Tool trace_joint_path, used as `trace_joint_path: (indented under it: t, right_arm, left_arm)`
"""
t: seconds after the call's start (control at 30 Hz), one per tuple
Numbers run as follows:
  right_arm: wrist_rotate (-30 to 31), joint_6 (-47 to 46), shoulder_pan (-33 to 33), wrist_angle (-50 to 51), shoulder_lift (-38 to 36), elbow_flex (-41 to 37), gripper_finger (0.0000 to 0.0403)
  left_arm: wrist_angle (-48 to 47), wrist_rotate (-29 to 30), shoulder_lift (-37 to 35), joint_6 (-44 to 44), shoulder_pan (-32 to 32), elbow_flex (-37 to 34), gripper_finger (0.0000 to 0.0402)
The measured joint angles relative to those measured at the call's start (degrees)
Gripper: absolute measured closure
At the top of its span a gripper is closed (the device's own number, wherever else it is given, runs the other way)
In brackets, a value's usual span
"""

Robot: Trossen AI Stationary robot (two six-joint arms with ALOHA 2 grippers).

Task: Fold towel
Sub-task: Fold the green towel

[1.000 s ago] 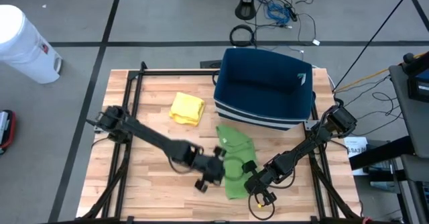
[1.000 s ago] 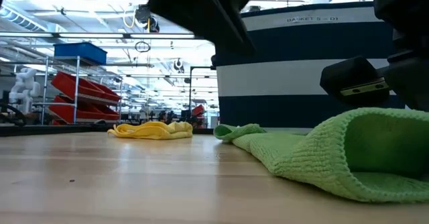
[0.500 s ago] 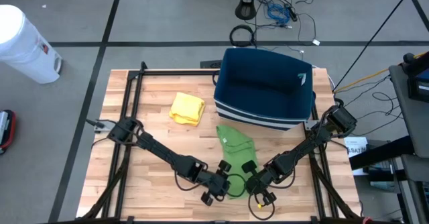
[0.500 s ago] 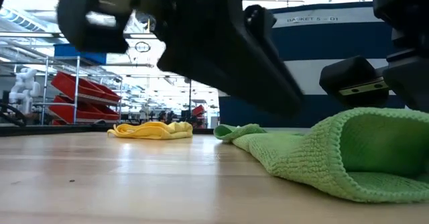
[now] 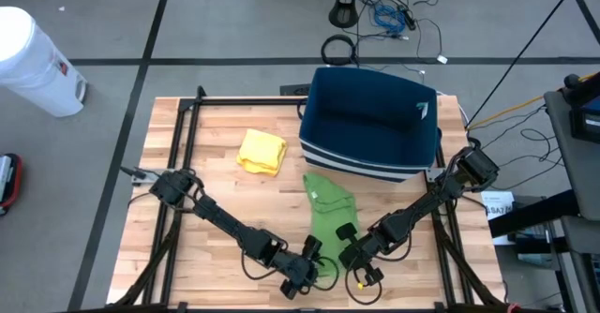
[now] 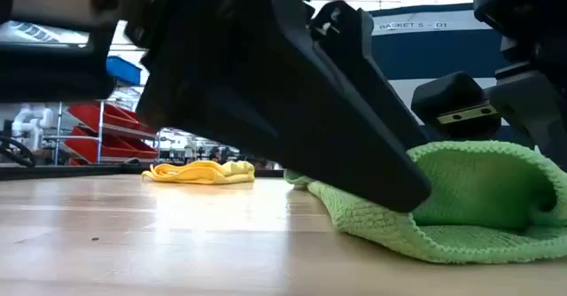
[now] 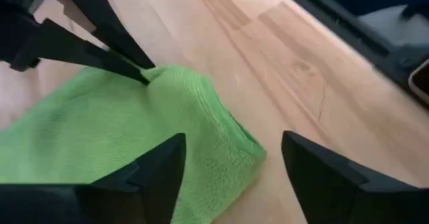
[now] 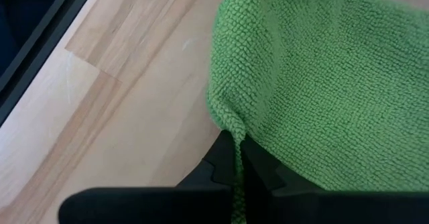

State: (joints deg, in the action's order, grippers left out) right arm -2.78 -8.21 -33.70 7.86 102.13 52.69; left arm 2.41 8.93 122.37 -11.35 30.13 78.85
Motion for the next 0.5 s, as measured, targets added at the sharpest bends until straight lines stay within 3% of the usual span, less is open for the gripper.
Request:
trace_joint_path:
  t: [0.1,0.23,0.5]
  right_arm:
    - [-0.02,-0.06,0.11,-0.08,0.00,0.00,0.0402]
    - [-0.02,-0.37,0.31,-0.20,-0.02,0.00,0.0403]
    - [0.02,-0.66,0.68,-0.37,-0.03,0.01,0.0403]
  left_arm:
    - [-0.11,4.34,0.89,-2.49,0.57,-0.01,0.0135]
    - [0.47,3.58,1.77,-2.64,0.55,0.04,0.0134]
    - [1.25,10.90,3.93,-2.61,1.94,0.15,0.0163]
